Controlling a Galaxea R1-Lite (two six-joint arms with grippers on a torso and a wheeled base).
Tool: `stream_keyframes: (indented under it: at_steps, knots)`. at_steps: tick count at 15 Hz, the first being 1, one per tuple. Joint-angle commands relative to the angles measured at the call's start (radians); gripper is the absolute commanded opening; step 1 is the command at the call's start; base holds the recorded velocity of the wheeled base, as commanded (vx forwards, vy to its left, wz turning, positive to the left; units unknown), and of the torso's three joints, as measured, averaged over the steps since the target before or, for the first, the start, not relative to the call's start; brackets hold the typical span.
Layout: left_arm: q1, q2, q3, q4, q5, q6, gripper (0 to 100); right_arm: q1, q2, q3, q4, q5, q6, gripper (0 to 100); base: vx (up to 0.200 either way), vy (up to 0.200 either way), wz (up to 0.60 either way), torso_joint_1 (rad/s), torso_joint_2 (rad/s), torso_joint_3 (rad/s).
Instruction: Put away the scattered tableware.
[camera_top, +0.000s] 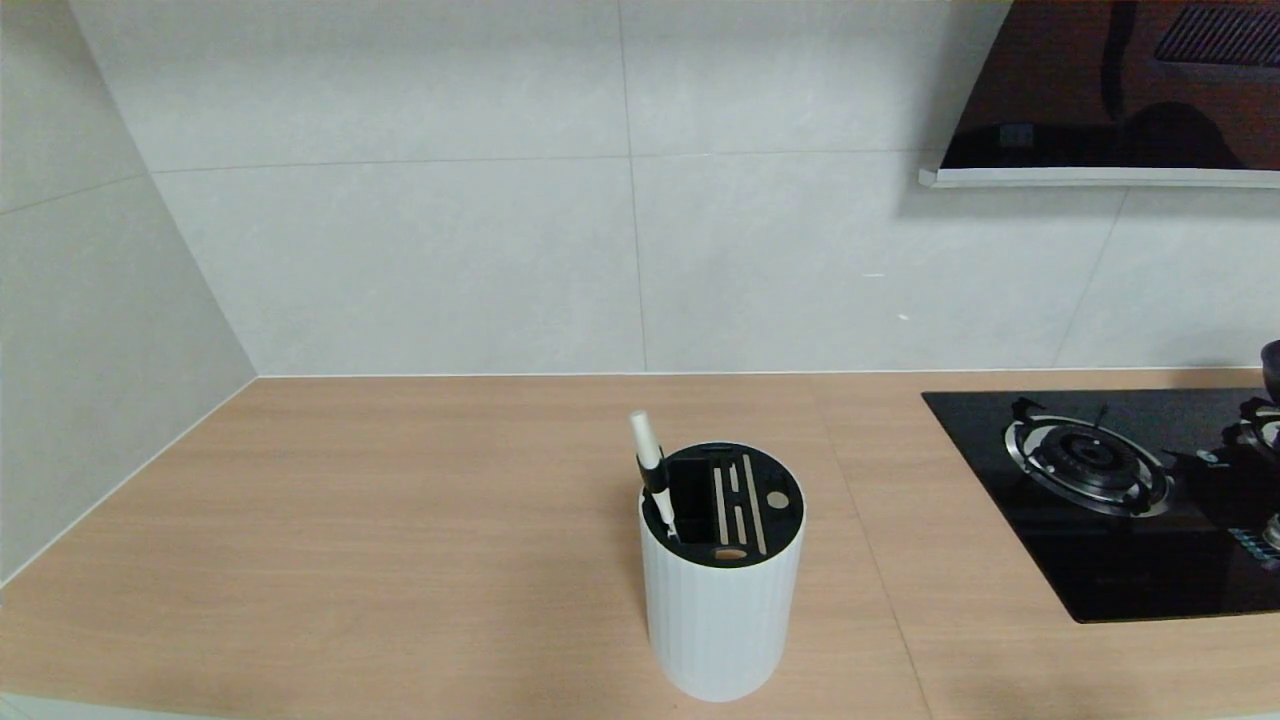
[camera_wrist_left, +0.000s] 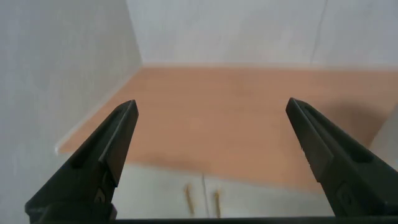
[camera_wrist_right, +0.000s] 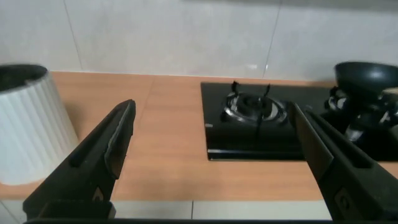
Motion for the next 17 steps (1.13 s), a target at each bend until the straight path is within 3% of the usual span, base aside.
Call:
stream_keyframes:
  at_steps: [1, 3, 4, 6, 10, 13, 17]
  knots:
    - [0.026, -0.04, 0.293, -0.244, -0.086, -0.022, 100, 0.0, -0.001, 0.095, -0.057, 0.006, -0.001, 100, 0.0, 0.0, 0.0, 0.0, 0.0, 0.0]
    - [0.026, -0.04, 0.294, -0.23, -0.119, -0.072, 100, 0.0, -0.001, 0.095, -0.053, 0.017, 0.002, 100, 0.0, 0.0, 0.0, 0.0, 0.0, 0.0]
    - [0.026, -0.04, 0.294, -0.217, -0.141, -0.135, 100, 0.0, -0.001, 0.095, -0.031, 0.035, 0.004, 100, 0.0, 0.0, 0.0, 0.0, 0.0, 0.0]
    - [0.026, -0.04, 0.294, -0.216, -0.168, -0.132, 100, 0.002, -0.001, 0.095, -0.025, 0.066, 0.002, 100, 0.0, 0.0, 0.0, 0.0, 0.0, 0.0]
    - [0.026, -0.039, 0.294, -0.184, -0.221, -0.052, 100, 0.003, -0.001, 0.091, 0.048, 0.115, 0.013, 100, 0.0, 0.0, 0.0, 0.0, 0.0, 0.0]
    - [0.026, -0.04, 0.294, -0.187, -0.221, -0.104, 100, 0.003, -0.001, 0.094, 0.03, 0.117, 0.059, 100, 0.0, 0.0, 0.0, 0.0, 0.0, 0.0]
    - [0.026, -0.04, 0.294, -0.187, -0.221, -0.101, 100, 0.003, -0.001, 0.094, 0.029, 0.118, 0.061, 100, 0.0, 0.0, 0.0, 0.0, 0.0, 0.0]
